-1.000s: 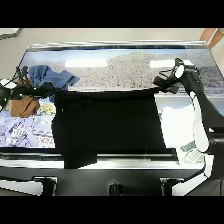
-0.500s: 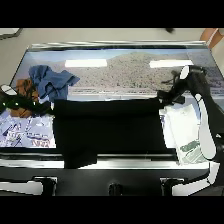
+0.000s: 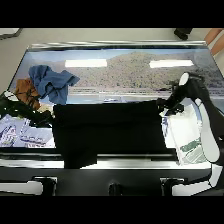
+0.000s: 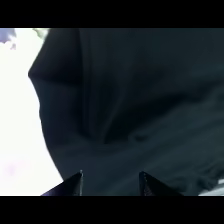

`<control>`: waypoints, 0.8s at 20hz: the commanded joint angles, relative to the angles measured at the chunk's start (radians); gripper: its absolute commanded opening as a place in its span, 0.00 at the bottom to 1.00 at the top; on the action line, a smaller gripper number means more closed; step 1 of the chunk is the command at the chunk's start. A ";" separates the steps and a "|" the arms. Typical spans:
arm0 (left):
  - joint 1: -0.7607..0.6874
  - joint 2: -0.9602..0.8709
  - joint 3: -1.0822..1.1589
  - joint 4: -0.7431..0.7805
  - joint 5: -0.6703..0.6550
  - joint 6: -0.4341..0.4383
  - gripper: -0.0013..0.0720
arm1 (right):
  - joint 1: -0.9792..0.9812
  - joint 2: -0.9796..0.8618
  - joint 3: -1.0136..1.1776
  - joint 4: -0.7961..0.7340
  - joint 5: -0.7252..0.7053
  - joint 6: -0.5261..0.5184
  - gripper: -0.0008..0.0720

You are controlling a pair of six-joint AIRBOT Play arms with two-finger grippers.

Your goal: Fold the shirts.

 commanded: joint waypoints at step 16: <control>0.031 0.438 -0.824 -0.195 0.273 0.086 0.60 | -0.111 0.404 -0.510 0.047 -0.010 -0.087 0.61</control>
